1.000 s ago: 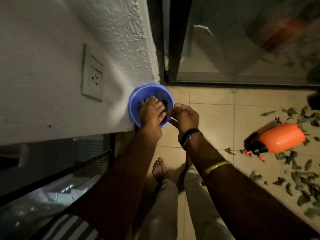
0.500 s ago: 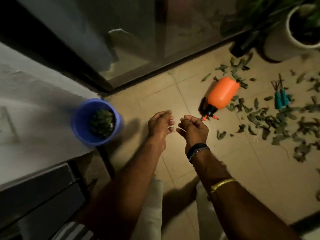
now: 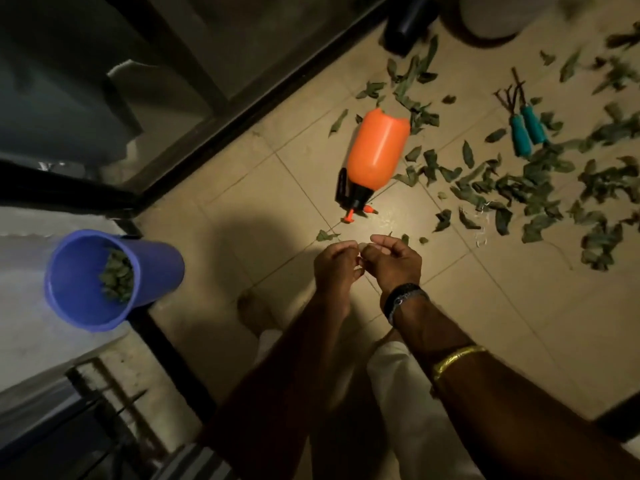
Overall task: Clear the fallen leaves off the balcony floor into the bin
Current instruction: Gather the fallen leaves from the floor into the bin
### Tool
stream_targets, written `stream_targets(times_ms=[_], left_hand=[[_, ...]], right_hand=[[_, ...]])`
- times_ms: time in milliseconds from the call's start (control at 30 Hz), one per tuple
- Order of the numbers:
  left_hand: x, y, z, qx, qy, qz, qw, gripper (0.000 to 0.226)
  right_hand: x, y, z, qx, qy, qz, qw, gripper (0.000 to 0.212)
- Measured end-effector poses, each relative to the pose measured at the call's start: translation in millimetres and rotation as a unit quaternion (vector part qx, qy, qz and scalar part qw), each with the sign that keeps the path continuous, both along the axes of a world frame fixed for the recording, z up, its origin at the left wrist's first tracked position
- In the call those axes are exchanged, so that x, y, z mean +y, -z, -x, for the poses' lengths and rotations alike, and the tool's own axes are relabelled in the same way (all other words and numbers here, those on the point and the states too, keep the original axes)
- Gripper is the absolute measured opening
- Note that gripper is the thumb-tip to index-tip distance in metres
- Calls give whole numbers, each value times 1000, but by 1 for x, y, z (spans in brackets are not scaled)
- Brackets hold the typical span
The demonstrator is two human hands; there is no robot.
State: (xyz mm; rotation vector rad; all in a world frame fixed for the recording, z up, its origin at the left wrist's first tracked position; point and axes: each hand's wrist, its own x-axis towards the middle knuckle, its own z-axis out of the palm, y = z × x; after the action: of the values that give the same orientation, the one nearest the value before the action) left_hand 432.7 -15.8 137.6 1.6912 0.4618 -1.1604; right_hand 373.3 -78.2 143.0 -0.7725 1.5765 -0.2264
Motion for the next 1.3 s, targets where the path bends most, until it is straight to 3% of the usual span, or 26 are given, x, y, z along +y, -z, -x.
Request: stream_targets(times_ms=[133,267,333,433,500,667,833,933,1033,1100,1167,1300], left_hand=[[-11,70,5,-27,26,-39,999,10],[-12,147,-18,-125,113,-108,980,10],[-9,183,-33,-175,189,-156,954,23],[-1,242,-46,-249,331,-219,884,44],[2,272,-46,-264,374,-241,856,48],[7,309,-40,-286,369,-296,833,25],[-3,308,-32,-273,374,-266,845,17],[-22,301,-8,-261,341,-176,886,20],[-57,295,15,-255,390,-93,880,17],[-81,300,28,-225,377,-79,895,11],[-98,313,41,-179,350,-85,916,10],[-109,326,70,-124,332,-101,930,31]], right_hand=[[-15,63,6,-7,15,-14,1000,28],[-20,132,9,-24,45,-17,999,30],[-19,167,11,-27,61,-20,998,29],[-13,215,17,-13,82,-21,996,26],[-10,240,25,4,81,-15,997,23],[-14,284,63,62,82,-6,995,26],[-45,292,95,146,64,50,986,26],[-72,289,101,180,5,102,978,25],[-97,290,102,214,-40,148,965,33],[-105,293,102,237,-71,158,956,37],[-105,302,100,233,-107,148,955,40],[-83,316,88,177,-132,111,969,31]])
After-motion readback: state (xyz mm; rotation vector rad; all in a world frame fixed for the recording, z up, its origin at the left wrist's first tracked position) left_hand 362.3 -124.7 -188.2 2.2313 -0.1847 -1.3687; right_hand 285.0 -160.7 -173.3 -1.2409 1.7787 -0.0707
